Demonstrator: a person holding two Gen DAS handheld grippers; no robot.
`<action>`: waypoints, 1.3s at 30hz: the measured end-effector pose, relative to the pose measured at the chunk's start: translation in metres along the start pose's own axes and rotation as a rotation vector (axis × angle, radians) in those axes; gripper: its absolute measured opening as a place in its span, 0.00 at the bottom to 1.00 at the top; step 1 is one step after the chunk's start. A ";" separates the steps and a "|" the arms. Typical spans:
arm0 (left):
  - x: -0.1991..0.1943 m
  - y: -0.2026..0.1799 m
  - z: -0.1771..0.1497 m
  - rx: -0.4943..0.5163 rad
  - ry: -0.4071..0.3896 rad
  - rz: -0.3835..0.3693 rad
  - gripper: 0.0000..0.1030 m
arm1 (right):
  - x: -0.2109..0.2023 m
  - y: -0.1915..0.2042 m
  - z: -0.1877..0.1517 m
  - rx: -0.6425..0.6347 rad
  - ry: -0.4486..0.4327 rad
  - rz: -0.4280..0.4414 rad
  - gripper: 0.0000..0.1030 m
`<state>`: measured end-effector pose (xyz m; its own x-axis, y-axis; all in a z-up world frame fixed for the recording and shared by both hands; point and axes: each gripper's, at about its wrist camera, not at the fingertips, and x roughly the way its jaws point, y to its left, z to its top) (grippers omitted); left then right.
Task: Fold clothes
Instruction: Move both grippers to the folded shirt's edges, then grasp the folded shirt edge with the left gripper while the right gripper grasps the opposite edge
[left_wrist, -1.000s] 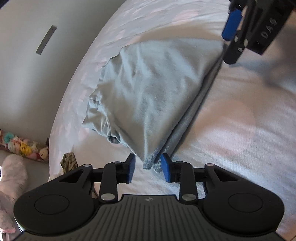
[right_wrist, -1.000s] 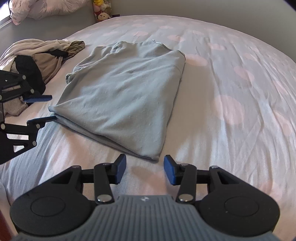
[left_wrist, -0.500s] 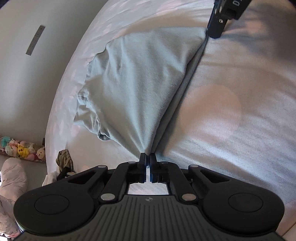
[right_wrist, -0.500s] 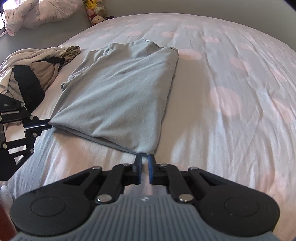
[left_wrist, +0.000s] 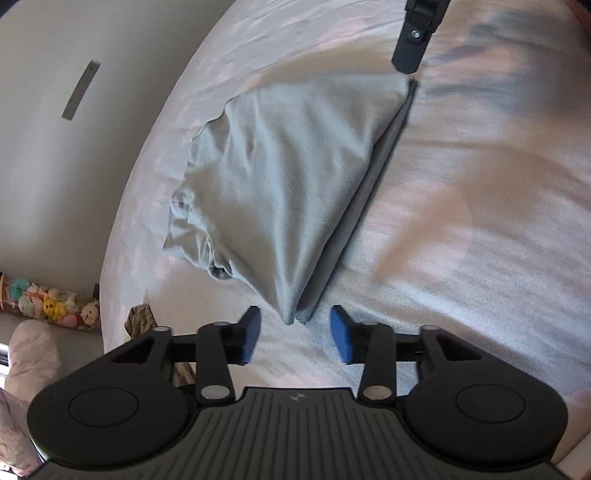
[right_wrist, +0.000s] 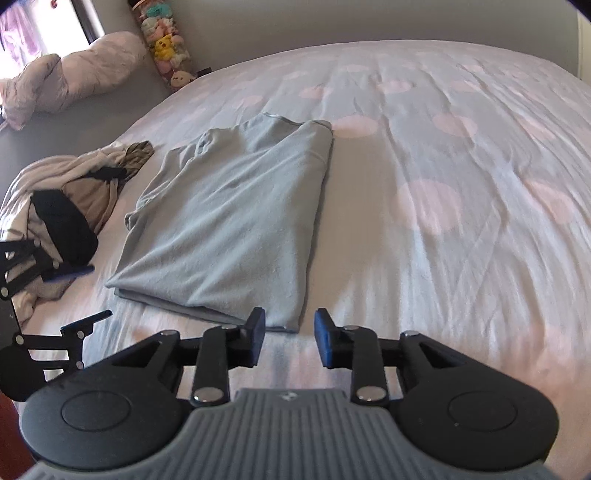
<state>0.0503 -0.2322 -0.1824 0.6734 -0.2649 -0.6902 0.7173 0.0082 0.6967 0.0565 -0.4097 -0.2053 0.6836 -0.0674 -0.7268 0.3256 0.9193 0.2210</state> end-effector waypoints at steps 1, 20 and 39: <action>0.002 -0.004 0.000 0.026 0.005 0.003 0.51 | 0.001 0.007 0.000 -0.042 0.004 -0.006 0.39; 0.031 -0.013 0.009 0.088 -0.037 0.066 0.52 | 0.037 0.084 -0.029 -0.632 0.007 -0.216 0.62; 0.023 0.018 0.008 -0.157 -0.041 -0.087 0.11 | 0.053 0.109 -0.040 -0.981 -0.033 -0.323 0.11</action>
<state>0.0776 -0.2459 -0.1845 0.6021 -0.3104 -0.7356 0.7938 0.1330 0.5935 0.1021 -0.2980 -0.2454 0.6805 -0.3640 -0.6360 -0.1692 0.7664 -0.6197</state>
